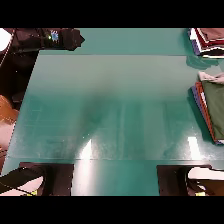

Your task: Fold the shirts.

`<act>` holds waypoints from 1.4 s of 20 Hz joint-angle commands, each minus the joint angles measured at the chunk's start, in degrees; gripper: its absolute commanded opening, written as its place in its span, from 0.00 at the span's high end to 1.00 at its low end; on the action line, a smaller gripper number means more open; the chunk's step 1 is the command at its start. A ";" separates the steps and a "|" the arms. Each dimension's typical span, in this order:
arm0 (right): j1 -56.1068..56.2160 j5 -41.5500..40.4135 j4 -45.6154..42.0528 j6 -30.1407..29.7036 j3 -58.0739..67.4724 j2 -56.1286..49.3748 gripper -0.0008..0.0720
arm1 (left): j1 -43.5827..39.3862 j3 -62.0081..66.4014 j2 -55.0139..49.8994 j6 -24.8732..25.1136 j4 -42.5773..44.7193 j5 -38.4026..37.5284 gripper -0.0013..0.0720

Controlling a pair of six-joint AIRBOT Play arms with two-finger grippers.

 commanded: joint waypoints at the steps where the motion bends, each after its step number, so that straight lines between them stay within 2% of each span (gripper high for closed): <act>1: -4.61 0.02 4.85 0.00 0.13 0.50 0.98 | -0.44 -0.02 -0.35 -0.04 0.00 1.25 0.95; 3: -4.52 -0.94 8.87 -0.22 0.13 1.99 0.98 | -0.44 -0.02 -0.35 -0.04 0.00 1.25 0.95; 7: -4.72 -2.93 9.46 -0.22 0.13 7.93 0.98 | -0.44 -0.02 -0.35 0.00 0.02 0.94 0.95; 13: -9.68 4.09 8.90 -0.20 -4.09 16.11 0.98 | -0.44 -0.02 -0.35 0.02 0.02 0.26 0.95; 21: -16.92 7.69 -13.27 -0.13 -29.86 29.14 0.97 | -0.44 -0.02 -0.35 0.07 0.04 -1.99 0.95; 22: -18.14 7.72 -15.21 -0.11 -32.65 30.51 0.92 | -0.44 -0.02 -0.35 0.07 0.04 -2.03 0.95; 23: -19.47 7.69 -16.94 -0.11 -34.88 31.61 0.65 | -0.44 -0.02 -0.35 0.07 0.04 -2.16 0.95; 24: -20.96 7.26 -18.23 -0.11 -36.98 32.50 0.33 | -0.44 -0.02 -0.35 0.07 0.04 -2.45 0.95; 25: -22.34 6.95 -18.75 -0.11 -38.58 33.03 0.13 | -0.44 -0.02 -0.35 0.07 0.04 -2.67 0.95; 26: -23.65 7.17 -18.40 0.00 -39.36 33.20 0.05 | -0.44 -0.02 -0.35 0.09 0.04 -2.84 0.95; 28: -24.28 6.99 -13.35 1.01 -38.62 33.18 0.05 | -0.44 -0.02 -0.35 0.42 0.07 -3.48 0.95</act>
